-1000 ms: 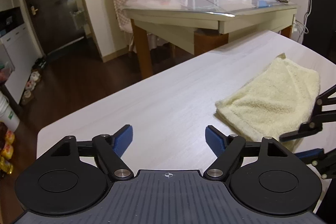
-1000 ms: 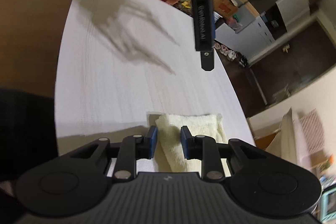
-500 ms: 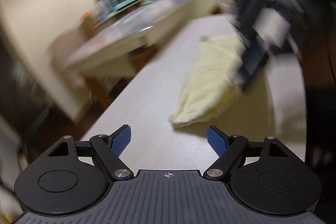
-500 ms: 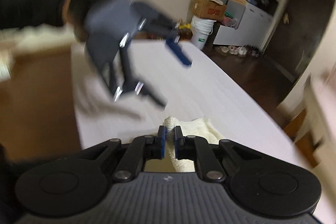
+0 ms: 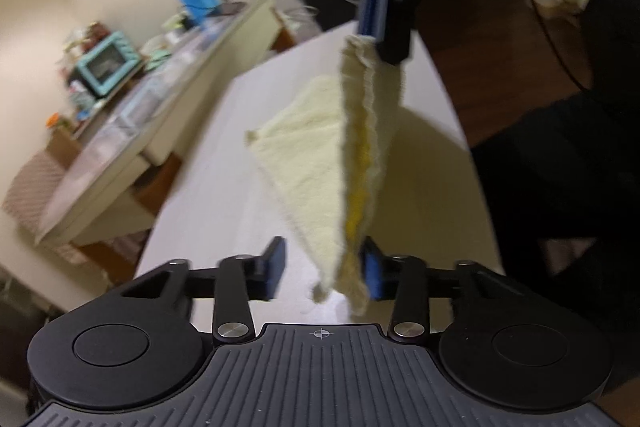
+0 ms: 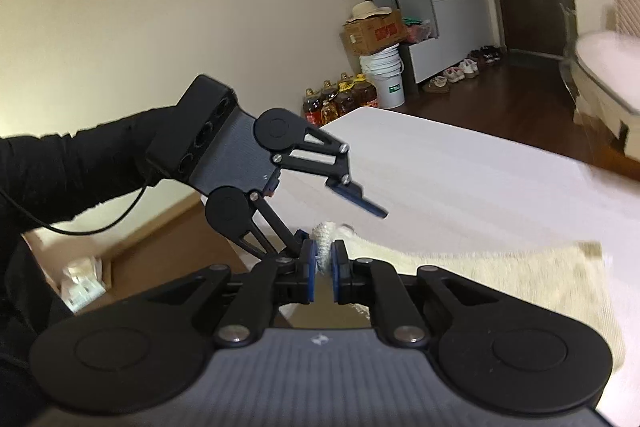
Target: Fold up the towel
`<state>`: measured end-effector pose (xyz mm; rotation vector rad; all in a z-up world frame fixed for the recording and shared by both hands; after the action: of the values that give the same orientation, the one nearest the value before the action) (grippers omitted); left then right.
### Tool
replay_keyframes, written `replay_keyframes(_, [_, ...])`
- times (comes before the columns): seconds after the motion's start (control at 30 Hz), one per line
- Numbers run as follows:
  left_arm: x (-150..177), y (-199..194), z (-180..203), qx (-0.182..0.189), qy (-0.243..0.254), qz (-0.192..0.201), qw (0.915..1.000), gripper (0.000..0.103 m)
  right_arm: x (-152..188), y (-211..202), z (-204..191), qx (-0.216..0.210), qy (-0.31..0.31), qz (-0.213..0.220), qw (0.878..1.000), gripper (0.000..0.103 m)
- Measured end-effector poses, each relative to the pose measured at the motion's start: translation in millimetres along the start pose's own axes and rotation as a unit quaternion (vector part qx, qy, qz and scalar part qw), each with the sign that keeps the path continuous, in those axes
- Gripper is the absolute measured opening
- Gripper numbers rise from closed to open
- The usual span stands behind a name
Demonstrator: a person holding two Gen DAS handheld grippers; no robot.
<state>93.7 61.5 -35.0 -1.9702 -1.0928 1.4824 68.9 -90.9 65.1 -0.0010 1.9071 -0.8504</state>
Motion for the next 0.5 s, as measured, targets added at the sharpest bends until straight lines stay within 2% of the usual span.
replay_keyframes(0.03, [-1,1,3,0.009,0.001,-0.005,0.9999,0.012,4,-4,2,-0.002,0.008,0.003,1.0,0.009])
replay_keyframes(0.07, [-1,0,6,0.016,0.005,-0.012,0.9998,0.011,6,-3,1,-0.001,0.012,0.006,1.0,0.009])
replay_keyframes(0.23, [-4,-11,27,0.047,0.029,-0.055,0.997,0.009,30,2,-4,-0.023,0.024,0.005,0.999,0.008])
replay_keyframes(0.37, [-8,-19,36,0.064,0.033,-0.07,0.9949,0.009,45,9,-9,-0.034,0.034,0.007,0.999,0.008])
replay_keyframes(0.5, [-11,-14,36,0.079,0.041,-0.085,0.9924,0.009,62,14,-8,-0.012,0.035,0.017,0.999,0.011])
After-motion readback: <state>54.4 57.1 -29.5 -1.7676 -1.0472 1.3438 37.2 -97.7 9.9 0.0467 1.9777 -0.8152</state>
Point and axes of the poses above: each gripper's, at about its wrist camera, not at the fingertips, and y roughly the way its jaws point, z to its right, x to its underside, the point moved 6 cm from there along y, roughly the way its jaws point, and after that the axes turned 9 degrees about x, right-handed, at the moved point
